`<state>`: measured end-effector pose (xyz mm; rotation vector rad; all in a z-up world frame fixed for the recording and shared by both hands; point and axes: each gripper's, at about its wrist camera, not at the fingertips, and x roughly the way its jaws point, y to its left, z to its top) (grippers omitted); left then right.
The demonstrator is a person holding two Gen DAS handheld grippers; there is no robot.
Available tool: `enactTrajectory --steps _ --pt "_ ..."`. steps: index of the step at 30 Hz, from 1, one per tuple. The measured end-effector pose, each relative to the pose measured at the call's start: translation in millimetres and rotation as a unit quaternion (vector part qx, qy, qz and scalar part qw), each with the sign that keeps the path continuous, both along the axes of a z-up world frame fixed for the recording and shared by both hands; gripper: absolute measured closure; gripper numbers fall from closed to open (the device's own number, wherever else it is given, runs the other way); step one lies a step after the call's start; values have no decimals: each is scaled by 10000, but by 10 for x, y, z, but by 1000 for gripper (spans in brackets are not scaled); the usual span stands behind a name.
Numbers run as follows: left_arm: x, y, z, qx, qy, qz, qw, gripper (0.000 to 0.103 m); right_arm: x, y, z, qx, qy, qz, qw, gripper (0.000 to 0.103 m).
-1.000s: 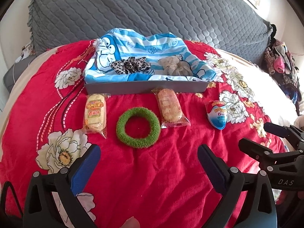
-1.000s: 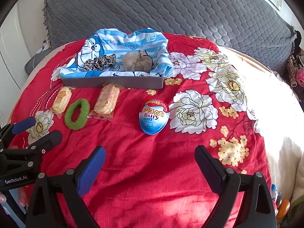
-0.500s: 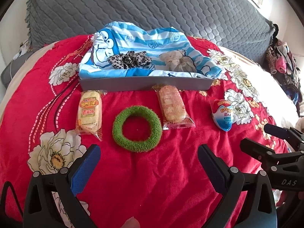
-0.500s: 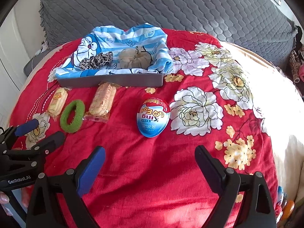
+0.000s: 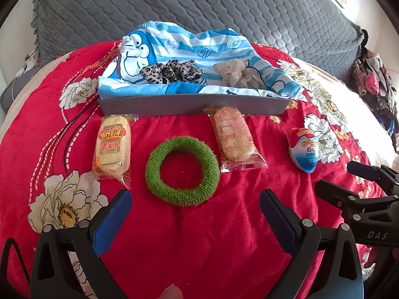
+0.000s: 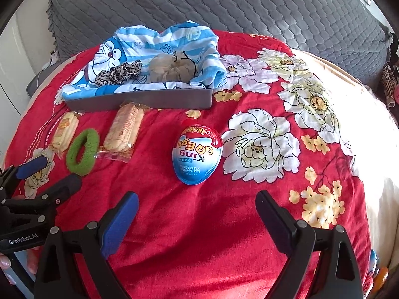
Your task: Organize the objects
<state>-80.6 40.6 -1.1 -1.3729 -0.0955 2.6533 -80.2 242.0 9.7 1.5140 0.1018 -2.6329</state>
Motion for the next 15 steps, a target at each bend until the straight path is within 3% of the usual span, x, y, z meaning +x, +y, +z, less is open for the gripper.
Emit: enactTrajectory --steps 15 --pt "-160 -24 -155 152 -99 44 9998 2 -176 -33 -122 101 -9 13 9999 8"
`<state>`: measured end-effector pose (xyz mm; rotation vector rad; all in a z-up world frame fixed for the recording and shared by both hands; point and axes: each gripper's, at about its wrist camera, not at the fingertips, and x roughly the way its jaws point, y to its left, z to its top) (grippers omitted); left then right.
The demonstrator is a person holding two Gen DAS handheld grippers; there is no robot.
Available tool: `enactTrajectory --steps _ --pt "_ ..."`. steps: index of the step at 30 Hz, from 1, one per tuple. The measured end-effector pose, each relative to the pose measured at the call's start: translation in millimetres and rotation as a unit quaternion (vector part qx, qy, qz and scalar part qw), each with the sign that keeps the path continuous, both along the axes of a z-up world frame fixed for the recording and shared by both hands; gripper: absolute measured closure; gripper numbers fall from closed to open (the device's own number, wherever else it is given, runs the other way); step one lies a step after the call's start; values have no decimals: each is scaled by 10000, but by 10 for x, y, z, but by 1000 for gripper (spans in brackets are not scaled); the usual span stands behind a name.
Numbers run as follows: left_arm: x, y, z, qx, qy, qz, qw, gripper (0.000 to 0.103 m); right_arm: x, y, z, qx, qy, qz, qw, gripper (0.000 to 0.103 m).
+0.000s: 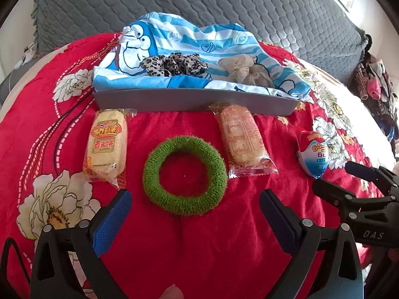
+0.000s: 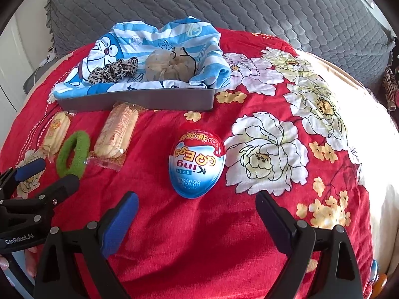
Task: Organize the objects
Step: 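Move the left tool toward the green fuzzy scrunchie while the right tool approaches the blue King egg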
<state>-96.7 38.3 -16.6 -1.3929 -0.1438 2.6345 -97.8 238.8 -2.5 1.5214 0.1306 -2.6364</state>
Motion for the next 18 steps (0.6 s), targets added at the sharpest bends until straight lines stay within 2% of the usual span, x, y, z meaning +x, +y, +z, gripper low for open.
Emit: enactTrajectory --steps 4,18 --pt "-21 19 -39 -76 22 -23 10000 2 -57 13 -38 38 -6 -37 10000 8" --pt "-113 -6 -159 7 -18 -14 10000 2 -225 41 -123 -6 -46 -83 10000 8"
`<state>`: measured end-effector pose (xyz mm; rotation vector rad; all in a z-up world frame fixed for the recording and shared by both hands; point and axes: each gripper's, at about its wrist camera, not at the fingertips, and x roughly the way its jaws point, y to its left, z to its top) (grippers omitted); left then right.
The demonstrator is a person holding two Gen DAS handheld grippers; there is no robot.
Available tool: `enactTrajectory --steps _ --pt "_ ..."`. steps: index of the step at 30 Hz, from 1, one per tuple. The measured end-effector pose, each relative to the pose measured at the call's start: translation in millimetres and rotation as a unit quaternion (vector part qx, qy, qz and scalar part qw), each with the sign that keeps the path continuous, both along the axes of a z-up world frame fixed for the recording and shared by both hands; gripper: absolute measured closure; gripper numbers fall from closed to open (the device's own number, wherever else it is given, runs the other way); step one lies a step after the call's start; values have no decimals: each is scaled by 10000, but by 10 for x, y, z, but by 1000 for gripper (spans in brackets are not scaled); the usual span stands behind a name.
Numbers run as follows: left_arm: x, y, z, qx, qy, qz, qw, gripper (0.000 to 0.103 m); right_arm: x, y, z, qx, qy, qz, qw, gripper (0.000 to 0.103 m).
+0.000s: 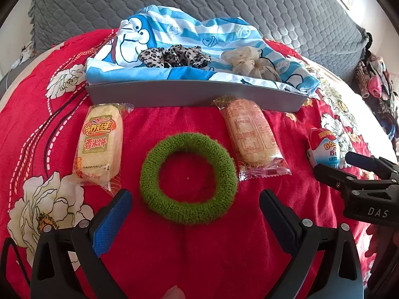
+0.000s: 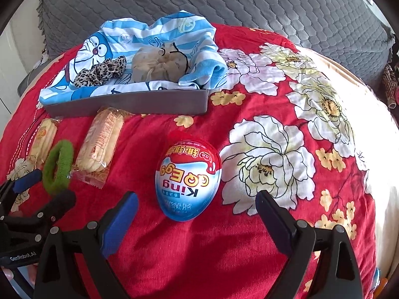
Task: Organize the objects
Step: 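Move the left tool toward the green fuzzy scrunchie while the right tool approaches the blue King egg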
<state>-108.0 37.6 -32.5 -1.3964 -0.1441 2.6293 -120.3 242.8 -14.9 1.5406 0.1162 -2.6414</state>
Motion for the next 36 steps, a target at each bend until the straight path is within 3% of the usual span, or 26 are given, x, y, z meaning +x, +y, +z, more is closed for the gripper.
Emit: enactTrajectory --steps 29,32,36 --pt "-110 -1 -85 4 42 -16 10000 3 -138 45 -82 -42 -25 -53 10000 8" --pt "-96 -14 -78 51 60 -1 10000 10 -141 39 -83 -36 -19 -37 10000 8" --pt "-56 -42 -63 122 108 15 9999 27 -144 39 -94 -19 -53 -25 10000 11"
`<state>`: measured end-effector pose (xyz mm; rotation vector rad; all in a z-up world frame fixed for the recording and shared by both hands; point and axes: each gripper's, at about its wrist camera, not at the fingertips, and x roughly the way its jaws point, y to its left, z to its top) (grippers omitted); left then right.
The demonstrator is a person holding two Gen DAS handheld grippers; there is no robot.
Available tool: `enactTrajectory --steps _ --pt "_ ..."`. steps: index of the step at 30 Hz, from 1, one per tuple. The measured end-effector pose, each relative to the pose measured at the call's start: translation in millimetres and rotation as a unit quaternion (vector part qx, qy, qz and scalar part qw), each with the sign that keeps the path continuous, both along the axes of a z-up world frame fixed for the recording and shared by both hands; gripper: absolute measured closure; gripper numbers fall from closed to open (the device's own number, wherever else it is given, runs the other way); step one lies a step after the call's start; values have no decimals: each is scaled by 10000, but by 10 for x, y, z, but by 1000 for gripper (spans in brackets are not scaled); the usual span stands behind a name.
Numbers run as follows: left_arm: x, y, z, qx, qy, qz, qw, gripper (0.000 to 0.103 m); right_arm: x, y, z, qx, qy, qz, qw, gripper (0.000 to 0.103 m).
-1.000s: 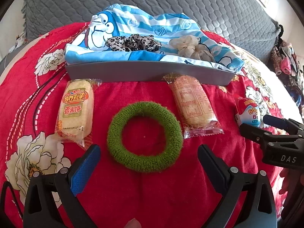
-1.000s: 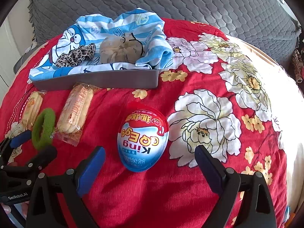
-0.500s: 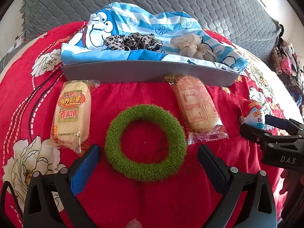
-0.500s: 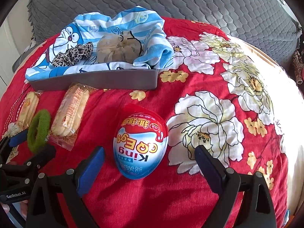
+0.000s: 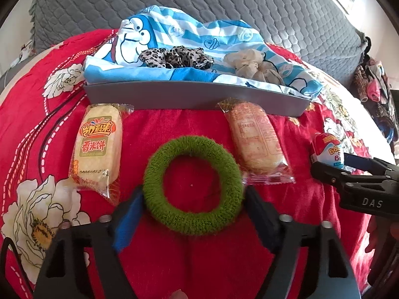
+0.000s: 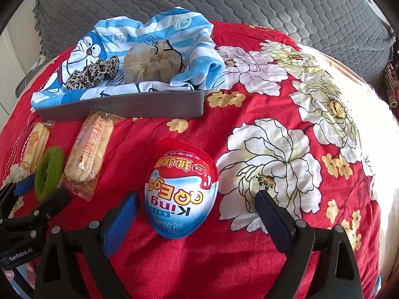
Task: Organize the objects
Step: 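Move the left tool toward the green fuzzy scrunchie while the right tool approaches the blue King egg, then close the left tool on the green scrunchie while the right tool grasps the blue egg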
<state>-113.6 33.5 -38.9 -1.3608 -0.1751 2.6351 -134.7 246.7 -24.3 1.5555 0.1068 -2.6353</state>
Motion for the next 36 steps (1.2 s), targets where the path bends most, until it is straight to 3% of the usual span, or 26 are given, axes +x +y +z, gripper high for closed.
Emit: enactTrajectory --steps 11,16,24,36 --pt "39 -23 21 88 14 -12 10000 43 4 -8 -14 51 -41 65 10000 22" --pt "47 -34 30 183 13 -26 9998 55 11 -6 -10 -42 -46 78 10000 28" --pt "49 -55 27 365 -87 -37 9993 68 10 -18 7 -261 -95 174 9995 48" --pt "89 -26 46 395 -67 -129 9991 72 15 -27 13 -323 -169 218 9991 48"
